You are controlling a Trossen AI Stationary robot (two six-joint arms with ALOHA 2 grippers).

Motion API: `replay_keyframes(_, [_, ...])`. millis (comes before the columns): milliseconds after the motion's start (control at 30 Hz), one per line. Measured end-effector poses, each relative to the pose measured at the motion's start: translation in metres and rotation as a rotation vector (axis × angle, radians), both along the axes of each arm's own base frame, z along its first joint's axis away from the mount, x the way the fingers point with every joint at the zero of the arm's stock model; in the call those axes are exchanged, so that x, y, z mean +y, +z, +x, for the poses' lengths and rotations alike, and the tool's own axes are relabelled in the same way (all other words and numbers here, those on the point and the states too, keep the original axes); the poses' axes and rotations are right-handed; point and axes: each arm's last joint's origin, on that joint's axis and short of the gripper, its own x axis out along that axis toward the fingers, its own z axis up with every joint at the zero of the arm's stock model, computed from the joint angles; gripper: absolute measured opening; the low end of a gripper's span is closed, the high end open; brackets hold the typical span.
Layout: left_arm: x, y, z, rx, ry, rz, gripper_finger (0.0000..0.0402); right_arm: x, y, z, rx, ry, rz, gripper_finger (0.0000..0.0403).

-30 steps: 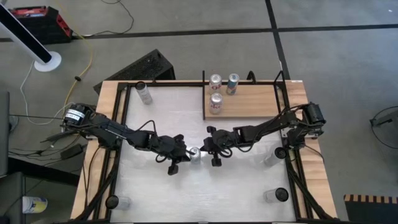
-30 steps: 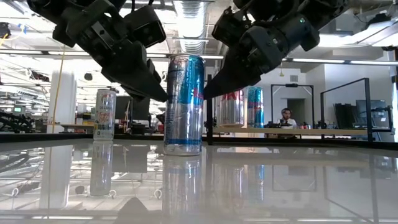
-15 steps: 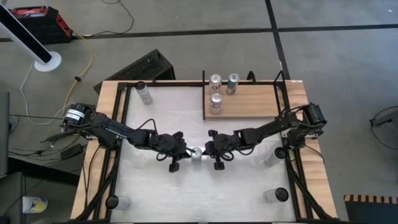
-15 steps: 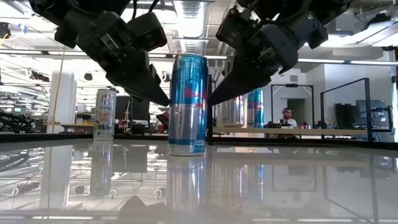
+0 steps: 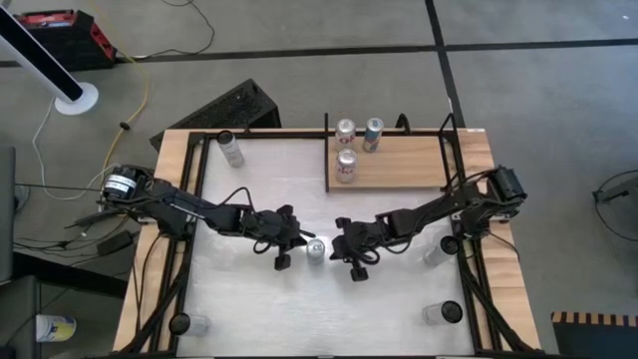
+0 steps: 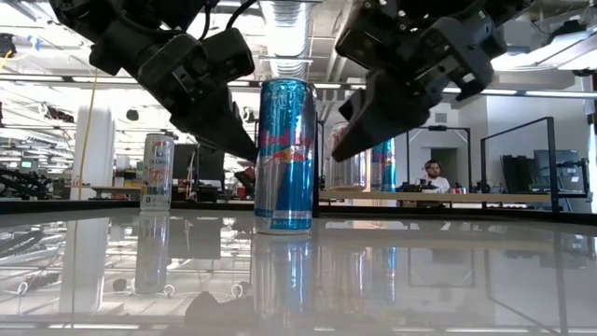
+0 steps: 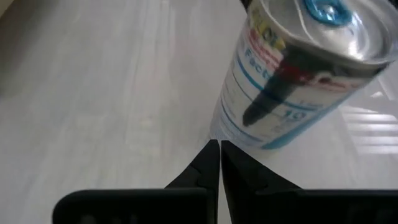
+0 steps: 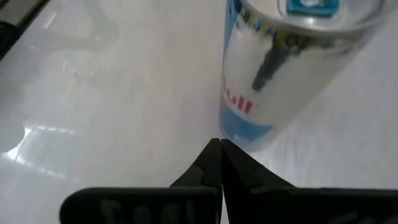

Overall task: Place canned beverage on shelf
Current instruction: Put the blue soda can aligned with the other blue soda can on the shelf

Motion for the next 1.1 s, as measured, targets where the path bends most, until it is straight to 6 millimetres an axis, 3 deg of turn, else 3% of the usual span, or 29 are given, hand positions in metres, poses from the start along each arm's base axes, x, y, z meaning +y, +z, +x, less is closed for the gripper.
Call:
replay_keyframes(200, [0.001,0.001,-0.006,0.051,0.018,0.012,0.0000,-0.003,0.031,-0.015,-0.033,0.000,0.006,0.0024])
replay_keyframes(433, [0.004,0.010,-0.015,0.070,0.081,0.079,0.0000,-0.009,0.072,-0.026,-0.206,-0.002,0.031,0.0049])
replay_keyframes(633, [0.003,0.027,-0.031,0.072,0.119,0.164,0.0000,-0.007,0.084,-0.020,-0.354,0.011,0.036,0.0077])
replay_keyframes(833, [0.000,0.045,-0.043,0.021,0.150,0.227,0.0000,-0.006,0.083,-0.011,-0.405,0.018,0.034,0.0146])
replay_keyframes(1100, [0.000,0.049,-0.044,-0.006,0.144,0.245,0.0000,-0.001,0.091,-0.006,-0.465,0.023,0.047,0.0290])
